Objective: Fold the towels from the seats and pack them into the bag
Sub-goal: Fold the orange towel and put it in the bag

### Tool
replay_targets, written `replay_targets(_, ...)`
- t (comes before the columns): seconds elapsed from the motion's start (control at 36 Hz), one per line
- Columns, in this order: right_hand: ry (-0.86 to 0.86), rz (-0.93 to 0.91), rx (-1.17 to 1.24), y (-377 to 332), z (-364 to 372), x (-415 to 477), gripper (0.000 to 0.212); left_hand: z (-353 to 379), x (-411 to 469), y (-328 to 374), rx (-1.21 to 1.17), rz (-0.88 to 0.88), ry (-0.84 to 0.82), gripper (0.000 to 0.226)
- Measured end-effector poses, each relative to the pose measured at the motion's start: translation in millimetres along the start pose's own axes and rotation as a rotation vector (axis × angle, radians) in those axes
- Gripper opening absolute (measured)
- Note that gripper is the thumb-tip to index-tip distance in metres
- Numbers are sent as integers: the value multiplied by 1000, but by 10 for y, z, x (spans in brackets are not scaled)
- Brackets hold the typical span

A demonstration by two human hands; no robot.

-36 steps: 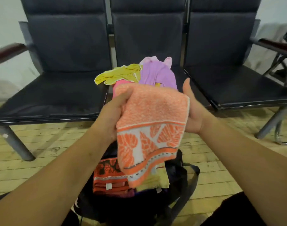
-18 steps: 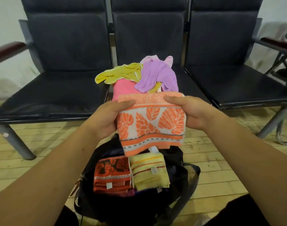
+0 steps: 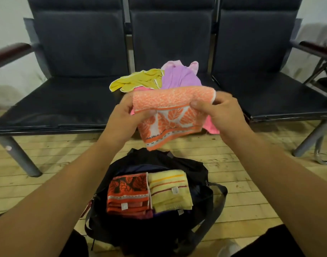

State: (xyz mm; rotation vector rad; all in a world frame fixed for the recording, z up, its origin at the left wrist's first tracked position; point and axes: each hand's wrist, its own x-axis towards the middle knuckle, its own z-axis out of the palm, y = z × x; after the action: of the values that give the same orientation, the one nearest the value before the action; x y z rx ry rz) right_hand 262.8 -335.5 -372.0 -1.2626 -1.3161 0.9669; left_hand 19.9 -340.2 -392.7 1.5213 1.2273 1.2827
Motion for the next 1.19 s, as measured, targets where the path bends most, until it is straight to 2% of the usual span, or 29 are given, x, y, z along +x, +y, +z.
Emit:
replay_targets(0.06,13,-25,-6,23,17,22,47,21,-25,12,-80,-20,-26,36)
replay_targets(0.17,-47,65,126,220,96,83,26,53,-3,-94,-133,-99,-28,24)
replay_targets(0.31,-35,361,325,855,296,63,20,203,19,-746,-238,-363,-10,25)
replay_targets(0.44,-126,662,198,1889,433,-127,30,369,-201,-1720,-158,-697,-170,37)
replay_targets(0.53,-139,782,35,2445,459,-219,23,448,-322,-2156,-57,-824,-244,49)
replay_targets(0.58,-134,802,-13,2760,481,-248,19,512,-365,-2443,41,-839,-267,71)
replay_targets(0.69,-92,813,-109,3295,545,-178,43,746,-417,-3030,101,-834,-242,99)
replay_targets(0.75,-182,830,-238,3513,572,-166,56,882,-474,-3118,279,-830,-350,110)
replay_targets(0.81,-256,883,-304,3657,585,-191,74,960,-545,-3220,410,-830,-376,111)
replay_targets(0.86,-265,922,-320,3766,620,-187,81,997,-583,-3367,455,-805,-342,108)
replay_targets(0.94,-334,906,-362,3781,729,-124,72,1007,-572,-3502,481,-816,-315,106)
replay_targets(1.0,-317,918,-267,3852,797,-71,67,983,-577,-3559,501,-830,-306,106)
replay_targets(1.06,-315,937,-166,3902,866,-31,74,956,-592,-3609,512,-835,-281,104)
replay_targets(1.14,-270,981,-164,3980,966,39,90,943,-618,-3622,518,-854,-273,99)
replay_targets(1.19,-268,1051,-118,3990,968,79,80,955,-644,-3600,512,-845,-286,96)
